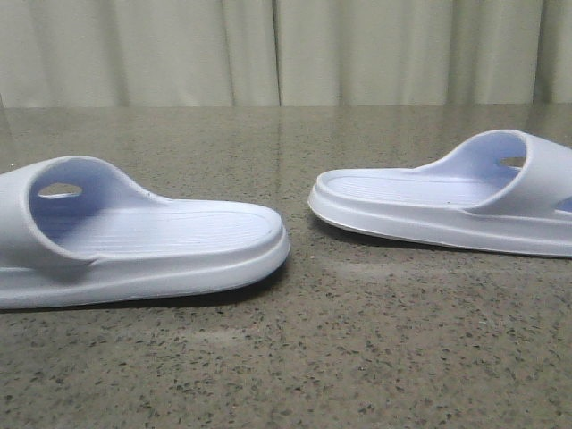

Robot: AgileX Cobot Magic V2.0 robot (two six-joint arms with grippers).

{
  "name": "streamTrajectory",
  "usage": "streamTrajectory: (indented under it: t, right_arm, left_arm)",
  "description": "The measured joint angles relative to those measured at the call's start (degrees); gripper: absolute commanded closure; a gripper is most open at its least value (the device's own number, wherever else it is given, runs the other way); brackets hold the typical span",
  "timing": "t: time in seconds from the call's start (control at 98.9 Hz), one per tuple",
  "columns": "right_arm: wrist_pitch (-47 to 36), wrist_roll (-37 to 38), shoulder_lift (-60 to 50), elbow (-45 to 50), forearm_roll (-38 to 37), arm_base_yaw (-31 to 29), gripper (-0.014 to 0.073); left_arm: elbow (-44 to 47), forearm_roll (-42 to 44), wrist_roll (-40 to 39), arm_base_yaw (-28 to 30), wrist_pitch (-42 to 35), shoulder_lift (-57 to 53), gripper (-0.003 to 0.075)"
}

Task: Insert blue slippers together front up
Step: 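Lower the left gripper onto the heel rim of the nearer slipper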

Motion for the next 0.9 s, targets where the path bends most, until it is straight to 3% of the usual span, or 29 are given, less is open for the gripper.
streamTrajectory:
  t: [0.9]
  right_arm:
    - [0.0, 0.0, 0.0, 0.0, 0.0, 0.0, 0.0225]
  left_arm:
    - [0.2, -3.0, 0.0, 0.0, 0.7, 3.2, 0.017]
